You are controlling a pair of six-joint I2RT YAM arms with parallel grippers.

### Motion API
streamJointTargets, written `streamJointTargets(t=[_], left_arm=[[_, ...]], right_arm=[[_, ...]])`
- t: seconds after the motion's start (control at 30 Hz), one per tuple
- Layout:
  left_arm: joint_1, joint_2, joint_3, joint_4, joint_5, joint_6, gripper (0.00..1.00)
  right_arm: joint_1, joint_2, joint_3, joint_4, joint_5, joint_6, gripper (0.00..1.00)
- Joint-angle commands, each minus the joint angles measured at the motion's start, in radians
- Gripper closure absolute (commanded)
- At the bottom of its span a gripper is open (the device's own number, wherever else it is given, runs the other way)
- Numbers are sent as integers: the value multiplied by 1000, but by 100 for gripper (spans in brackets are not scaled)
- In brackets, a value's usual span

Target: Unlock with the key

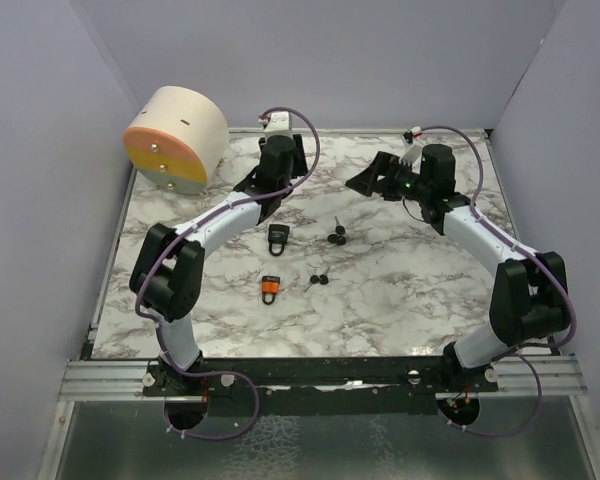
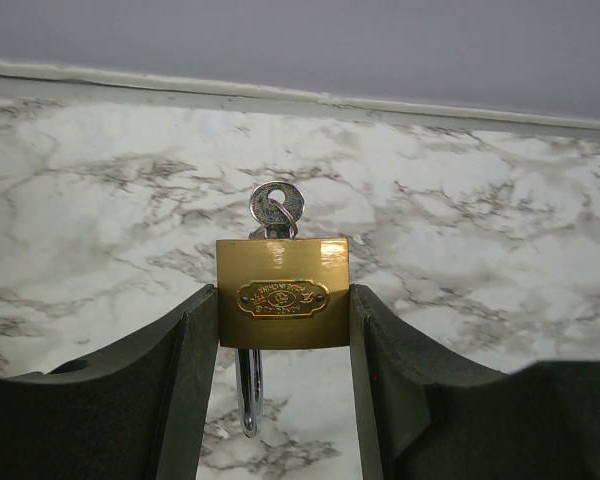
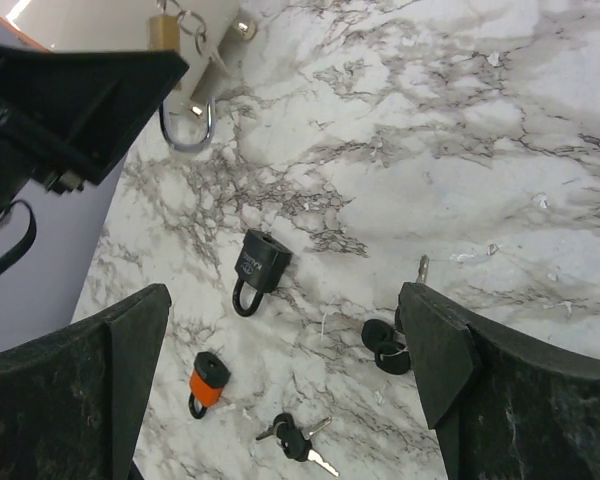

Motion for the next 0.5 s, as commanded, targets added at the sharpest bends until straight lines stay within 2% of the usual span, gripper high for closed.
streamJointTargets(t=[0.0, 0.27, 0.47], left_arm=[[42, 113, 159, -111, -134, 188, 100], [106, 310, 294, -108, -199, 347, 100], [129, 455, 439, -144, -214, 407, 100]], right_arm=[[1, -60, 17, -88, 73, -74, 1], [0, -78, 21, -119, 85, -99, 1], [-2, -88, 12, -119, 84, -105, 1]])
